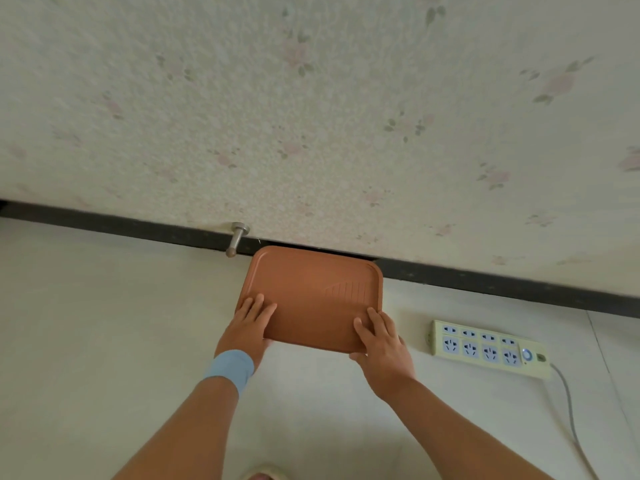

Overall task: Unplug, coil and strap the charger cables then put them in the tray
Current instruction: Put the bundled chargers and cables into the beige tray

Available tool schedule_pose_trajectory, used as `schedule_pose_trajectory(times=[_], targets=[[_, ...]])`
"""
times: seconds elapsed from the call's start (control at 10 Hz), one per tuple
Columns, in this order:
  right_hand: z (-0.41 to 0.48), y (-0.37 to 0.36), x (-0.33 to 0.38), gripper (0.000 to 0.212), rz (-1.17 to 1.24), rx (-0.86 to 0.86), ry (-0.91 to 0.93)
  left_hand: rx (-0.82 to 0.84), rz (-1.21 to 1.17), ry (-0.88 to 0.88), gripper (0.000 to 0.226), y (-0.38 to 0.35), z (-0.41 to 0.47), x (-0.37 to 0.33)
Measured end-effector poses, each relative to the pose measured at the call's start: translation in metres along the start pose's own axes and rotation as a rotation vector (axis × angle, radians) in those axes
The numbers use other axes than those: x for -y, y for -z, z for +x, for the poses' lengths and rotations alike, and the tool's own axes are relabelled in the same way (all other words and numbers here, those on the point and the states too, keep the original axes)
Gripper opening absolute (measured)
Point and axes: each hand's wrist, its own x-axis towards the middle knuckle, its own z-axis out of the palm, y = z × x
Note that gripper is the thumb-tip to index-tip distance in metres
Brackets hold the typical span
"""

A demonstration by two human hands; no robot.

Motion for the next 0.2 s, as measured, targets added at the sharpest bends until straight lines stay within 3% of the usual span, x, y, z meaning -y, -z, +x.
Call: schedule_pose_trajectory(times=[0.2], targets=[[0.005, 0.030, 0.011, 0.064, 0.010, 0.148, -0.019, 0.153, 0.007, 0.077, 0.086, 0.039, 0.003, -0.023]])
